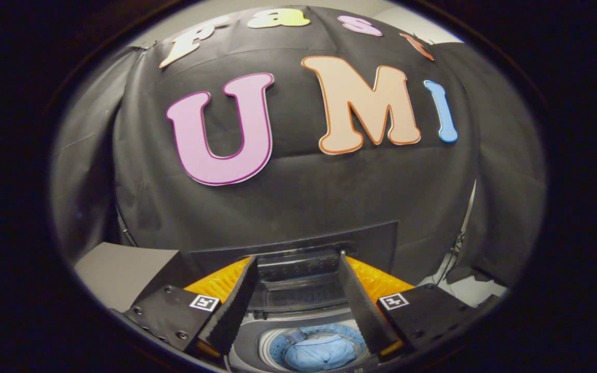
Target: Put the clothes into the washing machine and then close the washing machine lid.
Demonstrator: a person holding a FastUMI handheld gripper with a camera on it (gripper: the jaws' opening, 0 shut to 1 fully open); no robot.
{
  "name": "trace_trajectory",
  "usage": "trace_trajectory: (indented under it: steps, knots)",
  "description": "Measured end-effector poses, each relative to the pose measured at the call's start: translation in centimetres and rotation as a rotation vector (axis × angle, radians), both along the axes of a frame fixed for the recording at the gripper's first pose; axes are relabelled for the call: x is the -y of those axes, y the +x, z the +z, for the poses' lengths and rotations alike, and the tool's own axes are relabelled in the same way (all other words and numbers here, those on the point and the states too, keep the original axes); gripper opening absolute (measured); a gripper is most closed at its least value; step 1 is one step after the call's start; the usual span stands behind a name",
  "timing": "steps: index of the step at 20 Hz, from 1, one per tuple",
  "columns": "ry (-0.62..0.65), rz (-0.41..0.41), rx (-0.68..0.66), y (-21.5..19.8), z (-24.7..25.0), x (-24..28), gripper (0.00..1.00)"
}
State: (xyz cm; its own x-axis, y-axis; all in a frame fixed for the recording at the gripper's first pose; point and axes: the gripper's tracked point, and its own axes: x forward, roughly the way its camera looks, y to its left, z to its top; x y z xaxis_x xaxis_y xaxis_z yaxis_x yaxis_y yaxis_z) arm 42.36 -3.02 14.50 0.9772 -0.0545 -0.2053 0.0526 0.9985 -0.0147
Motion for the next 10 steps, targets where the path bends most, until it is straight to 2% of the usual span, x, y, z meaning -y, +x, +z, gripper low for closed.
trace_trajectory:
  steps: [3,6,10]
  knots:
    - [0.006,-0.01,0.079,2.6,2.0,0.2,0.95]
    - [0.041,0.013,0.162,4.9,3.1,-1.4,0.95]
    - [0.005,0.021,0.169,8.2,1.6,-2.8,0.95]
